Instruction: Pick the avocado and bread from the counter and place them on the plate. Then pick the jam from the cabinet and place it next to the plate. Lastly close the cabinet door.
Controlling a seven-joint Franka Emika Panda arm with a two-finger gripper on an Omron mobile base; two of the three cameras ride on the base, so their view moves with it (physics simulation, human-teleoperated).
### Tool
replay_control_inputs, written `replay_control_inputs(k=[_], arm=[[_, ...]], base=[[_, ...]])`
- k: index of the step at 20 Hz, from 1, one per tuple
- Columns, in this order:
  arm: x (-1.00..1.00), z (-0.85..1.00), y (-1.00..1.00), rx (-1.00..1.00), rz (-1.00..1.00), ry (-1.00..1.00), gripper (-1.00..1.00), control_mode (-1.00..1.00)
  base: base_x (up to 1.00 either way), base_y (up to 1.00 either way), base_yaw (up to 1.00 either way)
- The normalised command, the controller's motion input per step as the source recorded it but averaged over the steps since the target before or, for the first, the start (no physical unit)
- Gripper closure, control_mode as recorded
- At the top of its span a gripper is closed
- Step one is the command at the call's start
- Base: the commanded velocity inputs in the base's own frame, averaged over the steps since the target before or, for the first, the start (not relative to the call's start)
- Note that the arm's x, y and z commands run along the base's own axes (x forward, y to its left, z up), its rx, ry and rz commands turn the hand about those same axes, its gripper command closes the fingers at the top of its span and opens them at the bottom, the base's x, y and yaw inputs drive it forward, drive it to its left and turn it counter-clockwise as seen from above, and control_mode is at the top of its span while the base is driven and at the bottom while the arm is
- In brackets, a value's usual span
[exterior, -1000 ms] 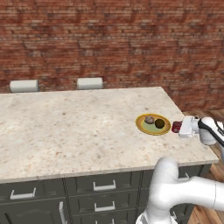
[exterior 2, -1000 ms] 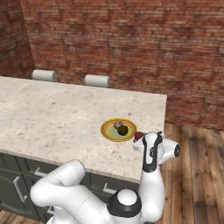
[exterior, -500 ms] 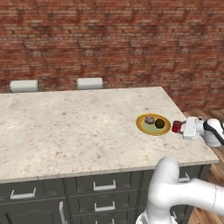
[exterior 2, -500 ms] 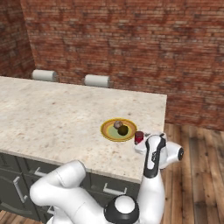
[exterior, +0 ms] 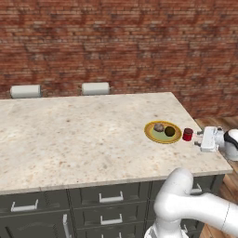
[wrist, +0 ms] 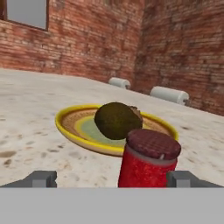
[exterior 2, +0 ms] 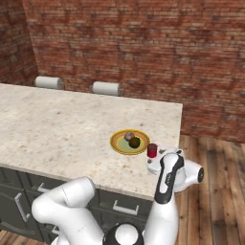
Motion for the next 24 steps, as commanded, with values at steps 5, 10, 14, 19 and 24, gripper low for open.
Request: replay_control_inputs(k=[5, 10, 14, 19, 24], arm=[[-0.19, 0.50, -0.23, -0.13, 0.00, 0.01, -1.00, -1.00], [-0.22, 0.53, -0.22, -0.32, -0.02, 0.00, -1.00, -1.00], [-0.41, 0.43, -0.20, -0.47, -0.03, -0.06, -1.00, -1.00], [-0.88, 0.46, -0.07, -0.44, -0.03, -0.24, -1.00, -1.00], [-1.00, 0.73, 0.00, -0.29, 0.00, -0.48, -1.00, -1.00]], base=[[0.00, 0.00, 0.00], [0.00, 0.00, 0.00], [0.00, 0.00, 0.00], [0.00, 0.00, 0.00], [0.00, 0.00, 0.00]])
